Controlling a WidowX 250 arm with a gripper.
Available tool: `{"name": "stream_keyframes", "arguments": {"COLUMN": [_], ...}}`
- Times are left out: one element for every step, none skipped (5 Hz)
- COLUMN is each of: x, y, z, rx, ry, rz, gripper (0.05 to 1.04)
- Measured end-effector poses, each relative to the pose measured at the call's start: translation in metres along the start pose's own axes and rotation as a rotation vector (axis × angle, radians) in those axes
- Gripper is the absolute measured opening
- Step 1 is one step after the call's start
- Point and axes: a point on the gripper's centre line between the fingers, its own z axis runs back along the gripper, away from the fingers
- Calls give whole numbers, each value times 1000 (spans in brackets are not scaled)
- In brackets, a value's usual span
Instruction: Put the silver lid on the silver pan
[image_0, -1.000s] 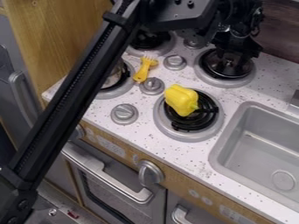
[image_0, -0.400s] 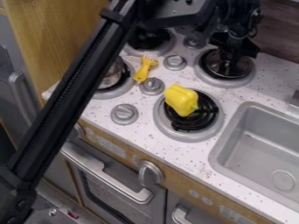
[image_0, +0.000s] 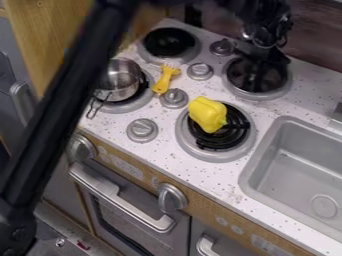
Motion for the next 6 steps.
{"name": "stream_keyframes", "arguments": {"x": [-3, -15, -25, -45, -59, -65], "y": [23, 45, 69, 103, 134, 158], "z": [22, 36, 49, 48, 48, 52], "rx": [1, 12, 45, 89, 128, 152], "ry": [-40, -43, -22, 41, 85, 95], "rz": [38, 74, 93, 99, 148, 202], "gripper": [267, 267, 267, 267, 267, 267]}}
